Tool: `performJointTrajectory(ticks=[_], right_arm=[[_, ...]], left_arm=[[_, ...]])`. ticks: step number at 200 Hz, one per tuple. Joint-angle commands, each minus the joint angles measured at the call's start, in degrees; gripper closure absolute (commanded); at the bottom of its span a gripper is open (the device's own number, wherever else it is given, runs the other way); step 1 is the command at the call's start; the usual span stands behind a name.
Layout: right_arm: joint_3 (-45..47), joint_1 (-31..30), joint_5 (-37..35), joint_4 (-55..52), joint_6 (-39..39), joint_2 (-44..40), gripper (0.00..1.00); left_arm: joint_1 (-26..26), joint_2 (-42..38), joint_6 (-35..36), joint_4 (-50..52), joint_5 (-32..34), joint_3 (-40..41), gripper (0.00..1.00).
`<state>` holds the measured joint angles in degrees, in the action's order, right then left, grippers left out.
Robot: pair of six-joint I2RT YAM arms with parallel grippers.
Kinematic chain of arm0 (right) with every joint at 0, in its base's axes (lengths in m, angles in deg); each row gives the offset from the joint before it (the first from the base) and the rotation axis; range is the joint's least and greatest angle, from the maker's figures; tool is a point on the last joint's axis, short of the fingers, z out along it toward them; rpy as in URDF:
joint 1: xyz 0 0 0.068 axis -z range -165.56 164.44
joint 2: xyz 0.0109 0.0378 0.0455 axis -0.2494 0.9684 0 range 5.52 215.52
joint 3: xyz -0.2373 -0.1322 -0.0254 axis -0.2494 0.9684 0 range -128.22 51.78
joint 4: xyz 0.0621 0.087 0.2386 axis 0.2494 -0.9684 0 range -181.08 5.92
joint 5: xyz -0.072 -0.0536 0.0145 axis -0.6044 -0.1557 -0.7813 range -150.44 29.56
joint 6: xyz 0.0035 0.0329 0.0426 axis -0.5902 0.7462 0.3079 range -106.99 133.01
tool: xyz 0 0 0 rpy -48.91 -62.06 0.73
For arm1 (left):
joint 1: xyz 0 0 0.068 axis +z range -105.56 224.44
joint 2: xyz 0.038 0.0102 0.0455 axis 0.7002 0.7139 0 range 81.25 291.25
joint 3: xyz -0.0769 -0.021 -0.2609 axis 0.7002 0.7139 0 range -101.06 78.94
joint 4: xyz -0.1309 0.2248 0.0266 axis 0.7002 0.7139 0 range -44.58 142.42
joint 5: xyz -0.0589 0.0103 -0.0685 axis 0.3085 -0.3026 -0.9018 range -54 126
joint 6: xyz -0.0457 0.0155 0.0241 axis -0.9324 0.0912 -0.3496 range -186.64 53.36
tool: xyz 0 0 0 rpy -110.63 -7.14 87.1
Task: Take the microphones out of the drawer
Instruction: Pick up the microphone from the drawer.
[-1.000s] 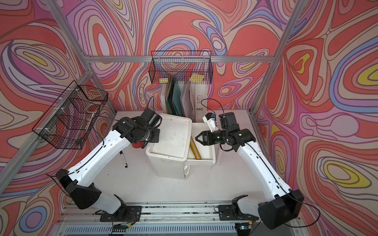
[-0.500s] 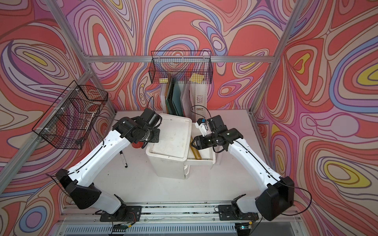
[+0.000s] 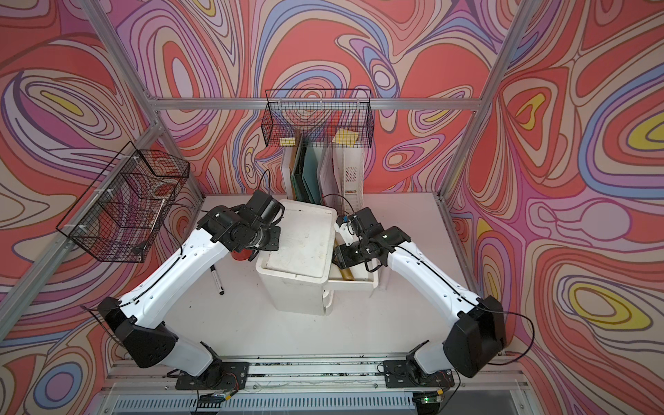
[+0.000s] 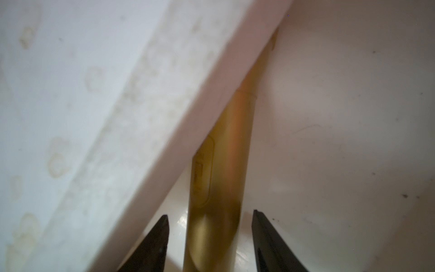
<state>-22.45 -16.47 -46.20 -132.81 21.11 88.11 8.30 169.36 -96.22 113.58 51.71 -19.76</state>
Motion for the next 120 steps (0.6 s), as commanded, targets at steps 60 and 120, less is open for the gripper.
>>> performJointTrajectory(ticks=[60, 120], right_arm=[[-0.3, -4.1, -13.8, 0.3, 3.5, 2.4, 0.45], [-0.4, -4.1, -17.4, 0.5, 7.2, 2.5, 0.57]], left_arm=[[1.1, 0.0, 0.9, 5.8, 7.9, 1.1, 1.00], [1.1, 0.0, 0.8, 5.7, 7.9, 1.3, 1.00]])
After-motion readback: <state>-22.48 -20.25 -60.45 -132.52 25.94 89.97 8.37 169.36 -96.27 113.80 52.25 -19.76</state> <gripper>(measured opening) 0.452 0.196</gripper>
